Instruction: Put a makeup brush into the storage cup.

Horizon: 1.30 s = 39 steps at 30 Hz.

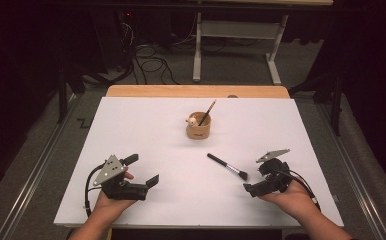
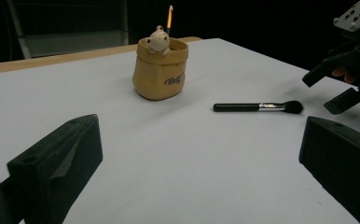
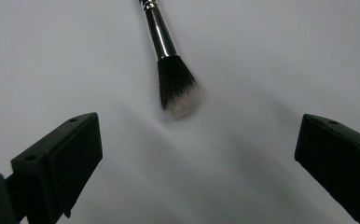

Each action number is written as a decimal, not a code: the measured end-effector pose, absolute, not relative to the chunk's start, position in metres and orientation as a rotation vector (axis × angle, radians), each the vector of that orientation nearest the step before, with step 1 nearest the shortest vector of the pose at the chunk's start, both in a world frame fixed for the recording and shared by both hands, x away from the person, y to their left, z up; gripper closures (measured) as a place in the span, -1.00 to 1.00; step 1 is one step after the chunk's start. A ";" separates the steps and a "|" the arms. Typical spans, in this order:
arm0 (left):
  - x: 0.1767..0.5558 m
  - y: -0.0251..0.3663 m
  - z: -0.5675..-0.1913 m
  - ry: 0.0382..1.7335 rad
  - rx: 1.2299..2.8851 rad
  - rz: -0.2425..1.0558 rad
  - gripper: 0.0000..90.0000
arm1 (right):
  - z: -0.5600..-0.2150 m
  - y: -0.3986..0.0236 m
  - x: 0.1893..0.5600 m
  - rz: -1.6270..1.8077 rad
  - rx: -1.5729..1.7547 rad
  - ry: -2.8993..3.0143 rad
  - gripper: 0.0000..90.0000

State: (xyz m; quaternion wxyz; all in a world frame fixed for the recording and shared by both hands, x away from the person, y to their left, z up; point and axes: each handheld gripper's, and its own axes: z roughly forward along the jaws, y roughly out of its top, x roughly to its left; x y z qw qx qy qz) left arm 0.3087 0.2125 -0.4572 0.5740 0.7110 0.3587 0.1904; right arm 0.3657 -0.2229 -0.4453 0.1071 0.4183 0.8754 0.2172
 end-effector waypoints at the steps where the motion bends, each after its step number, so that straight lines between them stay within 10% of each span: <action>1: 0.309 0.212 -0.458 0.845 1.663 0.442 -0.99 | -0.445 -0.222 0.366 0.626 1.225 2.582 -0.97; 16: 0.308 0.212 -0.458 0.833 1.678 0.448 -0.99 | -0.447 -0.212 0.372 0.465 1.206 2.694 -0.97; 39: 0.307 0.212 -0.457 0.829 1.676 0.449 -0.99 | -0.433 -0.184 0.396 0.386 1.063 2.819 -0.34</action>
